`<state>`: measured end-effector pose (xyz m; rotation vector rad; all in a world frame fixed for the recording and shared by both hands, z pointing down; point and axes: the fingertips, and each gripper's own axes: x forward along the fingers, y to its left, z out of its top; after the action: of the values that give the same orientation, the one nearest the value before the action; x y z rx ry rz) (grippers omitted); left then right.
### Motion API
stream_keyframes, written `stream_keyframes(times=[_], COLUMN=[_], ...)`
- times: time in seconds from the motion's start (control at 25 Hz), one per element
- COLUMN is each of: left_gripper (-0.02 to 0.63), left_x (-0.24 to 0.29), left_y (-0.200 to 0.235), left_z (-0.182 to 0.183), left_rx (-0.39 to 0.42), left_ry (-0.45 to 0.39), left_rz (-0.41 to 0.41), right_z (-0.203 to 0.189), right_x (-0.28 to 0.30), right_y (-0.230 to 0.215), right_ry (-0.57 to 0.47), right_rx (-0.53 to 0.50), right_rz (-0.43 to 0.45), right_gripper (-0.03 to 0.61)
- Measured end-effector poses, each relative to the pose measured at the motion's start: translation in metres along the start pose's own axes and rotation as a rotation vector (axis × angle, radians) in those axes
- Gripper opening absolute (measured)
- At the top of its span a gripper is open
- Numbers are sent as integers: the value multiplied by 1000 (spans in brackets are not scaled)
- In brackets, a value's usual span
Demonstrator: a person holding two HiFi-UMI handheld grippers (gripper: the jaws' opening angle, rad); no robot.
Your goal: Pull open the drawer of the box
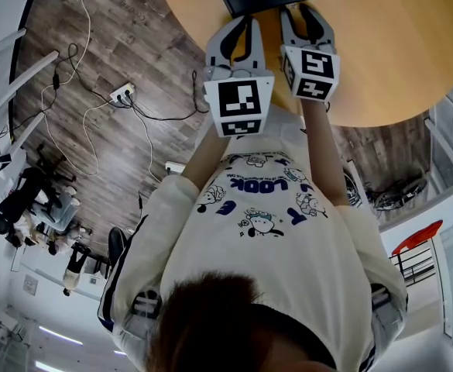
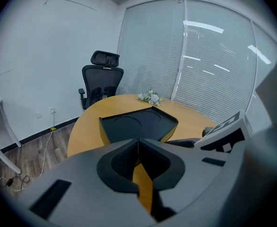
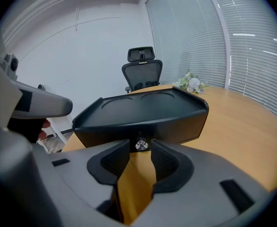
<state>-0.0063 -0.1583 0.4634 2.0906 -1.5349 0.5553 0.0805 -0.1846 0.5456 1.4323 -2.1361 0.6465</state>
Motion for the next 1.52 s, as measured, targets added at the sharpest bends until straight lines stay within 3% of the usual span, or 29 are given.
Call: stream_keyframes(times=[0.56,0.64,1.52], left_gripper=[20,20,20], left_x=[0,0,-13], left_y=[9,9,1], left_z=[-11,-10,-3], left_rx=[-8,-6,4], left_ry=[24,23,-7], left_rz=[15,13,1], right_z=[-5,-5,-14], right_x=[7,8,-6], right_y=[0,-3,-2], right_ry=[9,8,14], right_rx=[-16,-28,-44], right_rz=[1,-9,4], right_gripper=[121,86,84])
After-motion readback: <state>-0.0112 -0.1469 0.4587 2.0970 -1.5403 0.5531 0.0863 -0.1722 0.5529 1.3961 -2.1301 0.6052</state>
